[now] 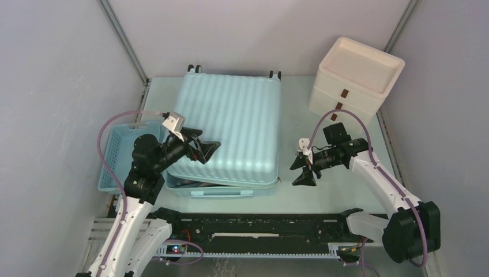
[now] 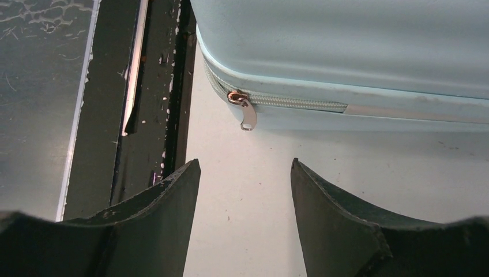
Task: Open, take out, and arrange the luggage
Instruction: Unzip the luggage at the center of the board.
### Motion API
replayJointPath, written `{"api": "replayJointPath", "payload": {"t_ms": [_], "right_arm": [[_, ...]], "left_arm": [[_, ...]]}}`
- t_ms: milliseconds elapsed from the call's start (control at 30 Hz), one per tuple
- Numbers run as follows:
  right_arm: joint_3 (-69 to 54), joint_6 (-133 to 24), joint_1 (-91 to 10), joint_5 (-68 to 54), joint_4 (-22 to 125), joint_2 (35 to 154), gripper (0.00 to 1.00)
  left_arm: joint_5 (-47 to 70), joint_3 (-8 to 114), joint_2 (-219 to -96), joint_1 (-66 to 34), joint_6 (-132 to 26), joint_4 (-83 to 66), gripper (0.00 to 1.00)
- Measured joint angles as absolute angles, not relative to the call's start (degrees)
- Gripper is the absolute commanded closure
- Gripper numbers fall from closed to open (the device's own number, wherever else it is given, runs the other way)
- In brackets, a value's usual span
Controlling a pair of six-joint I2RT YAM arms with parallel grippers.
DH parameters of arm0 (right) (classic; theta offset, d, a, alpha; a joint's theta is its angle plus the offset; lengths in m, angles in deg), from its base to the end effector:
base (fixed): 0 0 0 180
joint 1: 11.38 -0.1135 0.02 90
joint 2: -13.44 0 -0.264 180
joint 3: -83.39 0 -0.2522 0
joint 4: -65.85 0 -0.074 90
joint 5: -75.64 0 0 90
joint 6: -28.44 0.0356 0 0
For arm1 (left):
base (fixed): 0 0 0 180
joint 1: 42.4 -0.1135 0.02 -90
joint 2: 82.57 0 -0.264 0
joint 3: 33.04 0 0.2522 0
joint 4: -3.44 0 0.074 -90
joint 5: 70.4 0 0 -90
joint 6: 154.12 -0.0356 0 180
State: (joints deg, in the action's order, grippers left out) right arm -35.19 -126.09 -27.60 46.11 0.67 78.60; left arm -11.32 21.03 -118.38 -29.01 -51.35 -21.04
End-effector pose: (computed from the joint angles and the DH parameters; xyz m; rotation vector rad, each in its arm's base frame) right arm 0.1773 0.0838 0.2512 -1.6095 1.5239 1.0041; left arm 0.1410 -0.0524 0.3357 0.4248 1.6735 -0.7916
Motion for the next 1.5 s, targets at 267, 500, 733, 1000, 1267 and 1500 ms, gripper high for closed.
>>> {"api": "replayJointPath", "payload": {"t_ms": [267,500,733,1000,1267,1500], "right_arm": [[-35.32,-126.44,-27.71,45.61,0.60,79.63,0.32],[-35.34,-126.62,-28.06,45.06,0.60,79.92,0.32],[-35.84,-125.59,-28.79,44.84,1.19,80.33,0.33],[-36.94,-118.84,-28.76,45.87,4.78,80.86,0.32],[-39.14,-107.51,-28.81,48.14,12.41,81.38,0.33],[-41.20,-102.12,-32.39,48.97,17.83,83.04,0.33]], "left_arm": [[-8.98,21.03,-116.94,-29.01,-54.67,-21.61,0.00],[-7.43,21.03,-115.91,-29.01,-56.09,-23.10,0.00],[-6.60,21.01,-115.43,-29.01,-56.59,-23.56,0.00],[-6.01,20.92,-114.47,-29.01,-56.64,-23.91,0.00],[-5.90,20.92,-114.36,-29.01,-56.64,-24.41,0.00],[-5.53,20.92,-114.36,-29.01,-56.64,-24.50,0.00]]}}
